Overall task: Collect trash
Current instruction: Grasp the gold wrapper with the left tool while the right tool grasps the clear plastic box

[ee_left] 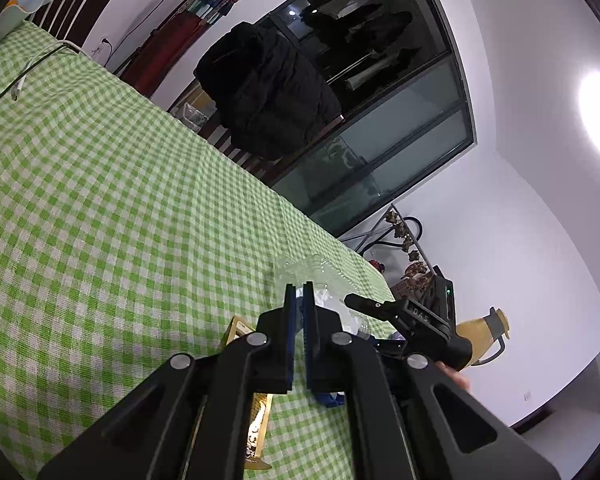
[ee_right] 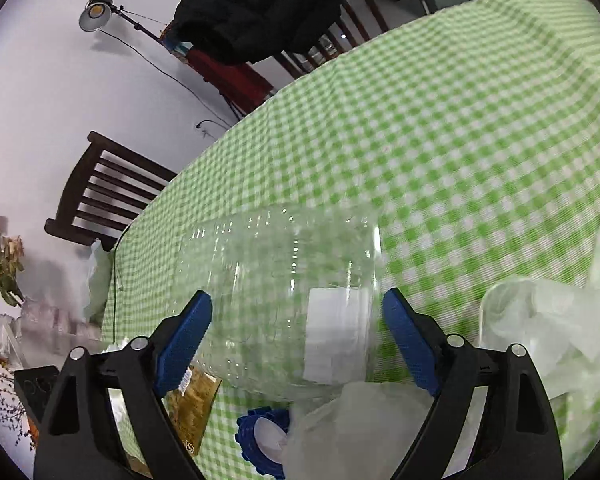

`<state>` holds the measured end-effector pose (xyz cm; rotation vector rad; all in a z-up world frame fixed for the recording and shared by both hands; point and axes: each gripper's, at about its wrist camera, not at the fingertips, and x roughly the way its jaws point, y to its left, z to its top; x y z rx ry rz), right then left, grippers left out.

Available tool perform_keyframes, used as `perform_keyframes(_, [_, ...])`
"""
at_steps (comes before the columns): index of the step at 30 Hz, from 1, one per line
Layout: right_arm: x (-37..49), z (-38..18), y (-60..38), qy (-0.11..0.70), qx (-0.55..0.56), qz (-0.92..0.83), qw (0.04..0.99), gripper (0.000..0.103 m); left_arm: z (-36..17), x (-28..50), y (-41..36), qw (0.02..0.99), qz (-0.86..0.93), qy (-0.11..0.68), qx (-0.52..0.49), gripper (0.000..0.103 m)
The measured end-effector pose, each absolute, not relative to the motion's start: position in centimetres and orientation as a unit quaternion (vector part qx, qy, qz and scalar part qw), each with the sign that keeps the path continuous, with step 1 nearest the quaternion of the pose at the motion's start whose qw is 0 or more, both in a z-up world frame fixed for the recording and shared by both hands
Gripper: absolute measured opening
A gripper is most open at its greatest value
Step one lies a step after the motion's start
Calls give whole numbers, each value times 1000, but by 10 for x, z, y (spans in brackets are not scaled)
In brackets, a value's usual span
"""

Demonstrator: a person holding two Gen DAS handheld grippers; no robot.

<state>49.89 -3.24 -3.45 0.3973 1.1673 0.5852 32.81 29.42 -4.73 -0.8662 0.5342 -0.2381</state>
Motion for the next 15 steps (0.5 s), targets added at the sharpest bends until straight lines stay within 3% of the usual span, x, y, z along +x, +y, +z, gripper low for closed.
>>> perform_keyframes(4, [496, -42, -35, 530, 204, 287, 771, 84, -51, 333, 292, 867, -111, 263, -408, 0])
perform_keyframes(6, [494, -42, -37, 527, 226, 294, 765, 68, -50, 333, 289, 868, -109, 264, -406, 0])
perform_keyframes(8, [493, -41, -45, 530, 249, 301, 753, 61, -50, 333, 288, 868, -109, 264, -406, 0])
perform_keyframes(15, [478, 1, -33, 494, 217, 312, 782, 51, -51, 335, 283, 869, -108, 267, -403, 0])
